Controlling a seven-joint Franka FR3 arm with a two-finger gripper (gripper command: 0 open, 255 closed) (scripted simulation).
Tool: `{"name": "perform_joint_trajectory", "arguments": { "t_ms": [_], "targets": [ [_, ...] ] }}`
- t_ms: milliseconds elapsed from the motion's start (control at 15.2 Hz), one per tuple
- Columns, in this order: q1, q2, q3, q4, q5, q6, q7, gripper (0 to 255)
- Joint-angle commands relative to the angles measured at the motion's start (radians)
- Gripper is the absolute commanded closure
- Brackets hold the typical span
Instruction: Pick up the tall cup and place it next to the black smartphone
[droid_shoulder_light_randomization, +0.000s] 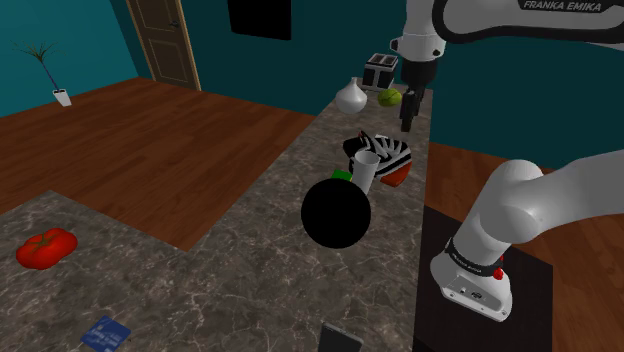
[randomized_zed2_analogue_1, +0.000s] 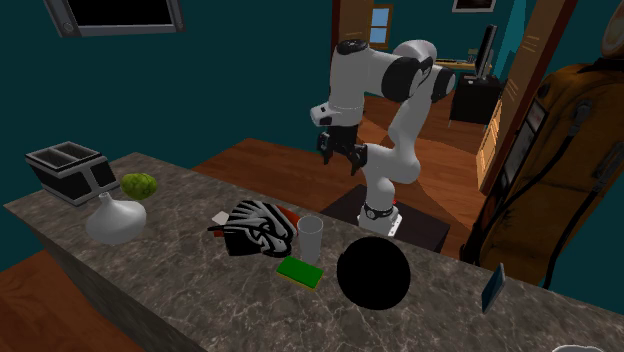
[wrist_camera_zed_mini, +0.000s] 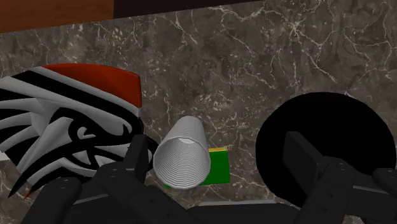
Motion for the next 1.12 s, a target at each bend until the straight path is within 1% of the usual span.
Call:
{"name": "perform_joint_trajectory", "arguments": {
  "t_ms": [0, 462, 990, 1056],
  "targets": [
    [0.0, 0.0, 0.0, 0.0, 0.0, 0.0, 0.0, 0],
    [-0.073, 0.115, -0.063, -0.125, 0.044, 0.269, 0.112, 0],
    [-0.135, 0.324, -0.141, -0.204, 0.12, 0.593, 0.2, 0],
    [-0.135, 0.327, -0.142, -0.205, 0.122, 0.598, 0.2, 0]
  ]
}}
